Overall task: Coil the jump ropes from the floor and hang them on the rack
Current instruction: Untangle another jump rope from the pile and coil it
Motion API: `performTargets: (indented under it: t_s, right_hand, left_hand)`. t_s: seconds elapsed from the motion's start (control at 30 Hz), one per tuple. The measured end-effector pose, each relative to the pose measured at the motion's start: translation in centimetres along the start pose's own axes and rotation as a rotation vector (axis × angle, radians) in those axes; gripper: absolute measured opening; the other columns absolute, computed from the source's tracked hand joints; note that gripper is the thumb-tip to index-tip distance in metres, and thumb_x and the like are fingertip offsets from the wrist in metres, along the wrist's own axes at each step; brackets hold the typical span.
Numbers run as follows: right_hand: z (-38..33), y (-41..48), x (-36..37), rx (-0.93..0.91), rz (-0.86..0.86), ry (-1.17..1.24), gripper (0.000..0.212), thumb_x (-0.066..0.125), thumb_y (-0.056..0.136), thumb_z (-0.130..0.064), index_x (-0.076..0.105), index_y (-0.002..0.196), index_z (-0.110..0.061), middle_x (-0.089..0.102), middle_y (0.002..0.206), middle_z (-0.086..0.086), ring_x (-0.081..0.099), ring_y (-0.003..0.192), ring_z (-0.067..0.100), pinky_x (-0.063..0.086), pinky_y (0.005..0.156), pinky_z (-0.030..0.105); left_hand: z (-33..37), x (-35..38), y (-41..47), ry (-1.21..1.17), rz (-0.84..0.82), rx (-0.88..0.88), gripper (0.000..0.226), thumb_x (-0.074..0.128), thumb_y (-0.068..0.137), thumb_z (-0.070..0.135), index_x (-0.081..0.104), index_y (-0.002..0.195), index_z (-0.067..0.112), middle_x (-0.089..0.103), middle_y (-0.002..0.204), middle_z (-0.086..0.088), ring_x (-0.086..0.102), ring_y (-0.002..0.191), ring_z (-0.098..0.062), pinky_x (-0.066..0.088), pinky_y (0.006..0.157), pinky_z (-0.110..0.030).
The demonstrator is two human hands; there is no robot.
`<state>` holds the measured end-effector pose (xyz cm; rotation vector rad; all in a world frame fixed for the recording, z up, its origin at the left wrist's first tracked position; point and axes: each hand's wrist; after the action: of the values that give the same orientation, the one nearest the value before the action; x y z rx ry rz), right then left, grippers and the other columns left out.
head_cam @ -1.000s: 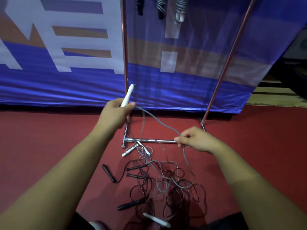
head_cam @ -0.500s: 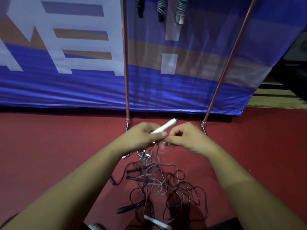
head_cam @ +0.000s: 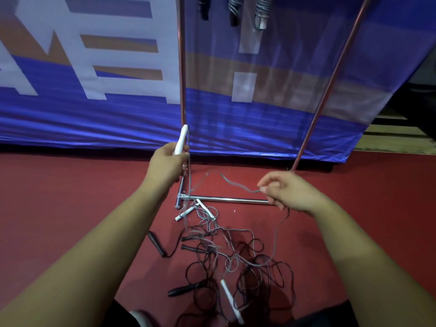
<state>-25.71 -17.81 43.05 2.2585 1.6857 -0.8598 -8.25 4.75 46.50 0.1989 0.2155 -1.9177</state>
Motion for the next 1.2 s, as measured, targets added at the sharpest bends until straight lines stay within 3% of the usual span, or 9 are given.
performTargets:
  t_s: [0.17,0.3,0.43,0.63,0.77,0.83,0.97,1.1,1.2]
  right_hand:
    - [-4.2,-0.6,2.6,-0.208,-0.101,0.265,0.001,0.060,0.095,-0.006,0.060,0.095,-0.007,0.068,0.068,0.006,0.045,0.048,0.012,0.038,0.048,0.023]
    - [-5.4,-0.9,2.5,-0.213,-0.114,0.503,0.011,0.057,0.094,0.000,0.052,0.097,-0.009,0.062,0.065,0.010,0.042,0.047,0.013,0.035,0.049,0.024]
    - [-3.9,-1.0,1.9,-0.141,-0.276,0.345,0.009,0.065,0.090,0.000,0.059,0.092,-0.007,0.061,0.065,0.004,0.053,0.056,0.012,0.045,0.055,0.022]
    - [3.3,1.0,0.9,0.203,-0.389,-0.469,0.018,0.064,0.091,-0.019,0.073,0.076,-0.018,0.076,0.091,0.008,0.061,0.074,0.011,0.053,0.088,0.041]
    - [2.8,1.5,1.4,0.194,-0.262,-0.117,0.023,0.059,0.098,-0.023,0.074,0.083,-0.014,0.077,0.085,0.003,0.065,0.078,0.012,0.050,0.076,0.033]
    - [0.5,1.3,1.8,0.136,-0.220,0.050,0.023,0.057,0.099,-0.021,0.069,0.085,-0.008,0.069,0.066,0.004,0.063,0.064,0.016,0.050,0.064,0.030]
    - [-3.4,0.4,2.9,-0.070,-0.179,0.056,0.023,0.062,0.096,-0.028,0.073,0.083,-0.013,0.040,0.049,-0.004,0.039,0.047,0.015,0.040,0.055,0.031]
    - [-5.0,-0.3,3.7,-0.177,-0.193,0.213,0.022,0.064,0.095,-0.022,0.072,0.075,-0.018,0.040,0.059,0.010,0.035,0.051,0.016,0.030,0.053,0.031]
    - [-4.5,-0.2,3.1,-0.177,-0.148,0.202,0.017,0.067,0.093,-0.017,0.071,0.076,-0.016,0.051,0.059,0.012,0.045,0.053,0.015,0.037,0.053,0.027]
  left_hand:
    - [0.2,2.3,-2.5,-0.101,-0.451,0.089,0.015,0.071,0.087,0.018,0.061,0.098,0.017,0.068,0.086,-0.029,0.054,0.046,-0.018,0.028,0.035,-0.018]
    - [0.8,3.1,-4.3,0.011,-0.731,0.114,0.014,0.061,0.098,0.021,0.054,0.089,0.012,0.055,0.051,0.006,0.043,0.037,-0.007,0.025,0.036,-0.016]
    - [1.0,2.7,-3.5,-0.075,-0.653,0.109,0.015,0.062,0.096,0.013,0.055,0.083,0.014,0.038,0.053,-0.001,0.030,0.037,-0.007,0.022,0.035,-0.014]
    - [1.9,-0.4,-0.6,-0.577,-0.283,0.060,0.022,0.054,0.099,0.008,0.048,0.079,0.018,0.036,0.057,0.003,0.029,0.038,-0.005,0.019,0.035,-0.013]
    - [0.9,-1.8,-0.2,0.069,-0.055,0.205,0.011,0.061,0.096,0.017,0.056,0.086,0.016,0.058,0.062,-0.003,0.047,0.038,-0.007,0.031,0.041,-0.021]
    - [0.4,-1.9,-0.1,0.305,0.017,0.265,0.005,0.062,0.093,0.018,0.059,0.089,0.018,0.064,0.065,-0.004,0.057,0.047,-0.011,0.038,0.049,-0.026]
    - [1.1,-0.5,-1.3,0.063,-0.292,0.221,0.001,0.061,0.095,0.007,0.061,0.096,0.007,0.069,0.080,-0.009,0.060,0.045,-0.014,0.031,0.036,-0.017]
    - [1.3,1.3,-3.9,0.233,-0.706,0.169,0.013,0.057,0.101,0.018,0.059,0.099,0.005,0.062,0.053,0.009,0.053,0.038,-0.005,0.028,0.037,-0.015]
    - [1.0,2.0,-4.1,0.253,-0.717,0.186,0.016,0.059,0.100,0.018,0.056,0.085,0.013,0.052,0.046,0.010,0.042,0.036,-0.005,0.030,0.039,-0.017]
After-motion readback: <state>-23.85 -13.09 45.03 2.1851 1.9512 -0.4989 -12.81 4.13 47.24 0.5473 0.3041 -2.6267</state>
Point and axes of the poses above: each hand's wrist, its own y-axis towards the middle knuckle, its own x-axis out of the palm, z = x × y
